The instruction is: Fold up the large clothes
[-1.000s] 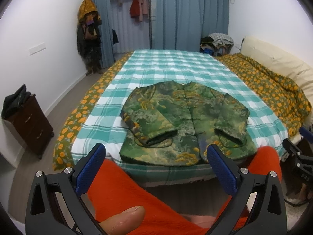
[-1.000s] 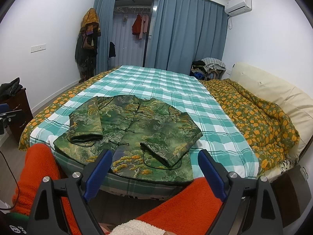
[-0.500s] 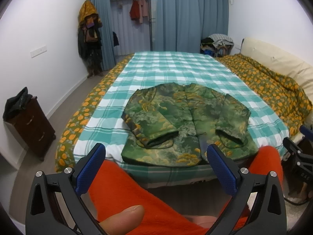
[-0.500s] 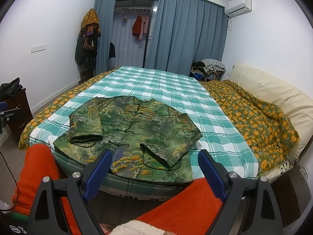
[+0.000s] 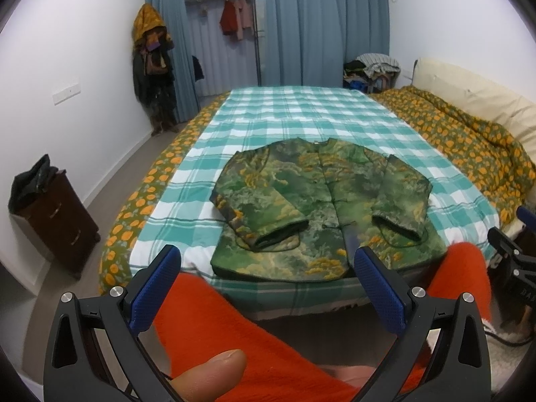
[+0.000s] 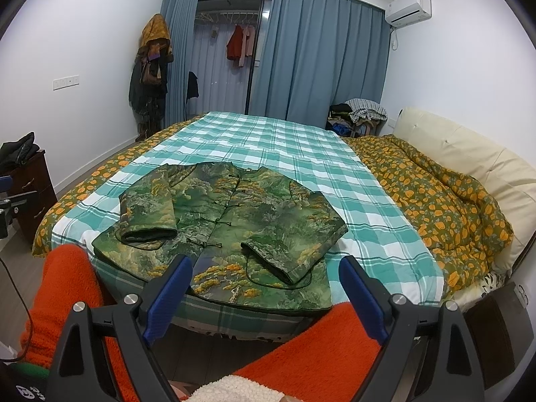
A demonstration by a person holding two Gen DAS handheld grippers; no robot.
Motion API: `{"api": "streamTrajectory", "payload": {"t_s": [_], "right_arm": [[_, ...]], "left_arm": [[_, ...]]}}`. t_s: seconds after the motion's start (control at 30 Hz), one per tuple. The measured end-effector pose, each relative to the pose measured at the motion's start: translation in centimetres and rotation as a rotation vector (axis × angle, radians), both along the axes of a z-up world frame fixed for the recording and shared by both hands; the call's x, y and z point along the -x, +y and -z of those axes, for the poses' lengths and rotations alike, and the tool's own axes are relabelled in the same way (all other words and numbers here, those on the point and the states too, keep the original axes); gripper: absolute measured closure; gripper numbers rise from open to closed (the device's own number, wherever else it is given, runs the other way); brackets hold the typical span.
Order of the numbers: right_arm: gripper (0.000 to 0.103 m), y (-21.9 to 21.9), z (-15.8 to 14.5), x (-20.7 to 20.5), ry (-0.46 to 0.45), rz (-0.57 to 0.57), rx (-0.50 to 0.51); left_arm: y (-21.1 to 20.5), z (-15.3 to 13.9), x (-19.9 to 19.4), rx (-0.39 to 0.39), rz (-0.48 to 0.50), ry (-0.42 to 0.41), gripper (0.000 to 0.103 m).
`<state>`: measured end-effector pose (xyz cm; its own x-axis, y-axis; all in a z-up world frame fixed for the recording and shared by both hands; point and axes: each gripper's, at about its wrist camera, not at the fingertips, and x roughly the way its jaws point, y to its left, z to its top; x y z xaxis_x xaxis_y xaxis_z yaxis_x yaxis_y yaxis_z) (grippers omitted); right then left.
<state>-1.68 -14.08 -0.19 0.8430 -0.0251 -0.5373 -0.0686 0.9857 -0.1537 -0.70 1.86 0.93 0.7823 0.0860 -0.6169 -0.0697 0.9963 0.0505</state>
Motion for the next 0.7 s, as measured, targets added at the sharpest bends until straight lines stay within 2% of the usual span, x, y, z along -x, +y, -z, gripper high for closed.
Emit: {"api": "streamTrajectory", "payload": {"t_s": [0.7], "right_arm": [[0.012,0.4,1.7,0.6,0.027,-0.026,-0.002]], "left_arm": [[-1.3,1.7,0.7,-0.023,0.029,0.026,0.000]]}}
